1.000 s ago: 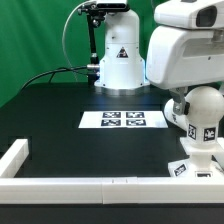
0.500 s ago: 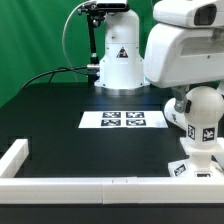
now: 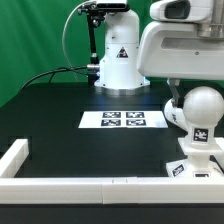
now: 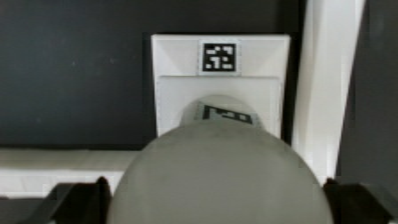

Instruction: Assemble lamp

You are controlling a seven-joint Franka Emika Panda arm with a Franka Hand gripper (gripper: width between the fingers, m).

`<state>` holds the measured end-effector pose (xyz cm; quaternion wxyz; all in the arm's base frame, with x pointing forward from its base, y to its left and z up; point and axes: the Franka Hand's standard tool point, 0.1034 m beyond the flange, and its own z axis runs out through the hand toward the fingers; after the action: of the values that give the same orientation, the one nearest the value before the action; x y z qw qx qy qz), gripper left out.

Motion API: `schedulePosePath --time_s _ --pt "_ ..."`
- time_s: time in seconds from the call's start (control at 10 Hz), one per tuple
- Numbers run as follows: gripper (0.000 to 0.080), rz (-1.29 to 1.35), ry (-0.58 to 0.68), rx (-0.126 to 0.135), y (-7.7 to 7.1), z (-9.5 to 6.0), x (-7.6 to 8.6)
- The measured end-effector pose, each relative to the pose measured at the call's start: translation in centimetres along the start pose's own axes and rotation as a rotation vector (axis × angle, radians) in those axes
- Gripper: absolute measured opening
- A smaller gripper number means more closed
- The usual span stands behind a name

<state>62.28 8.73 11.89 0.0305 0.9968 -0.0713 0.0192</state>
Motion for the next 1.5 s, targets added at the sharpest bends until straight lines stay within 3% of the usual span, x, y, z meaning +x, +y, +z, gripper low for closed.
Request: schedulePosePath --time_s 0.9,1.1,1.3,1.5 --pt "0.0574 0.719 -0.021 -0.002 -0.1 0.0 -0.1" --pt "0.0574 0.976 -0.018 -0.002 -0.3 0.1 -0.3" --pt "0.0574 1.310 -0.041 0.017 -0.9 0.0 -0.4" --pt "0.0574 1.485 -0.071 0.046 -1.4 0.0 -0.4"
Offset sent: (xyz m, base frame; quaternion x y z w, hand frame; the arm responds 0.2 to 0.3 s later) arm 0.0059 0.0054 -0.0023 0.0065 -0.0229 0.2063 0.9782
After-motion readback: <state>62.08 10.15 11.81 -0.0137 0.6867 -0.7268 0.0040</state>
